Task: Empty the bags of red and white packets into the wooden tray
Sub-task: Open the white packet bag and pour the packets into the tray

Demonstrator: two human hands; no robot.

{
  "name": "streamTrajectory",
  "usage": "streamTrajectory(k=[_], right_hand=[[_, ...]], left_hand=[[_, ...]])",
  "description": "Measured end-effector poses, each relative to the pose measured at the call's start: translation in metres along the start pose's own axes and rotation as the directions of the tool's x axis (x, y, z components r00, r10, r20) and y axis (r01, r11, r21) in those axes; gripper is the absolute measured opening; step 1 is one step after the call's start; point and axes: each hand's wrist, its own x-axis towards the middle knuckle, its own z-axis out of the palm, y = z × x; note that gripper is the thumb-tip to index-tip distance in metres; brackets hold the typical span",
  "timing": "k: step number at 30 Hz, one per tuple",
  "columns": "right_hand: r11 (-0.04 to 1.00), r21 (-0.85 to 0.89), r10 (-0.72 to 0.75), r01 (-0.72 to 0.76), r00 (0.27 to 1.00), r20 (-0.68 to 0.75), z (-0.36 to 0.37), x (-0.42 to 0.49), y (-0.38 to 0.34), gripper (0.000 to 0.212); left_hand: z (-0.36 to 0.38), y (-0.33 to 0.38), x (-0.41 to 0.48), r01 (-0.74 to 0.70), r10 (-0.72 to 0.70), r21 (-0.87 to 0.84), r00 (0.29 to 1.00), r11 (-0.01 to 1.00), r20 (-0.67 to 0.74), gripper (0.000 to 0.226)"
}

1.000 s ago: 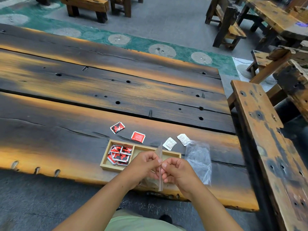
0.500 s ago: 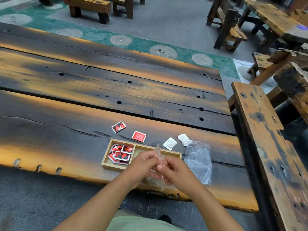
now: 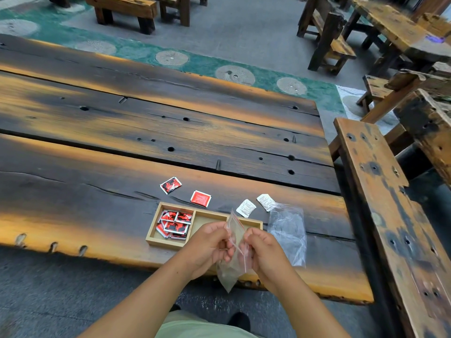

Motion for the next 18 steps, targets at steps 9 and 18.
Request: streamTrajectory(k=[9,18], right_hand=[[0.850,-0.518,-0.256,0.099,0.936,-0.240,-0.035,-0.004,-0.006,0.034],[0.681,-0.726,-0.355,0.090,0.909,-0.220,-0.034,-0.010,-0.037,0.029]], left_hand=[[-0.021,0.027,-0.008,-0.086,0.151,0.708,0.988,0.701,-0.030,0.032],[-0.042,0.061,-0.009,-0.176,0.236,0.876,0.969,0.450,0.074,0.030]])
